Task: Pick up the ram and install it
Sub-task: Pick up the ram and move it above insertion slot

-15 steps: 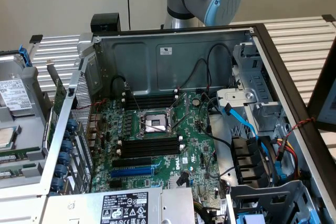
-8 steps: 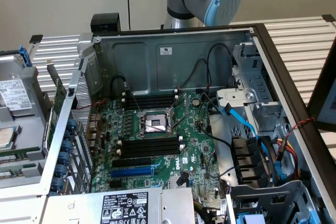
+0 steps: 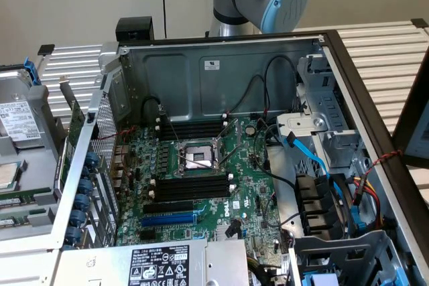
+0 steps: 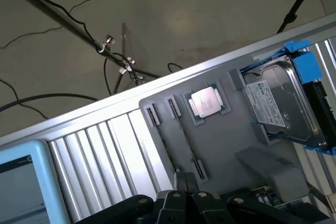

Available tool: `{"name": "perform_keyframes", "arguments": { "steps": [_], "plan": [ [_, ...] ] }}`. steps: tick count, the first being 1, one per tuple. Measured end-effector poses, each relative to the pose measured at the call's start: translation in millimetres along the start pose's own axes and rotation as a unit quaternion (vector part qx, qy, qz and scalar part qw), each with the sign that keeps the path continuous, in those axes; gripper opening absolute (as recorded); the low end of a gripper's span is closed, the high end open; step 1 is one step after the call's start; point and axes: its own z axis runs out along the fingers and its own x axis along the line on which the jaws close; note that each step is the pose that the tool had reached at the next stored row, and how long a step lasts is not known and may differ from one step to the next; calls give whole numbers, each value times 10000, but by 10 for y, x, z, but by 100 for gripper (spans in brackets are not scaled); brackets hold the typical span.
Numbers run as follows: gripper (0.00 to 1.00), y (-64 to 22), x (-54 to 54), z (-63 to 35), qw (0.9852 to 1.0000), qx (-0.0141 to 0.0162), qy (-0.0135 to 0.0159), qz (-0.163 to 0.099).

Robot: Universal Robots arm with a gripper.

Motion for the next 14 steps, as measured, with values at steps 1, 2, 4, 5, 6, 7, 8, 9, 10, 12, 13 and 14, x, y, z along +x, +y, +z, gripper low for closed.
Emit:
{"name": "perform_keyframes", "arguments": {
  "steps": [1, 2, 4, 5, 6, 7, 8, 9, 10, 12, 13, 14],
  "plan": [
    [11, 0, 0, 0, 10000, 0, 0, -1],
    [11, 0, 0, 0, 10000, 0, 0, -2],
    [11, 0, 0, 0, 10000, 0, 0, -2],
    [11, 0, 0, 0, 10000, 0, 0, -2],
    [11, 1, -2, 4, 10000, 1, -1, -16],
    [11, 2, -3, 6, 10000, 2, 1, -78],
    [11, 1, -3, 6, 9998, 2, 4, -176],
    [11, 1, -3, 7, 9996, 3, 7, -266],
    [11, 1, -4, 9, 9994, 3, 10, -356],
    [11, 1, -4, 13, 9986, 4, 16, -535],
    [11, 1, -4, 16, 9980, 4, 19, -625],
    [11, 1, -4, 18, 9974, 5, 22, -717]
  ]
}}
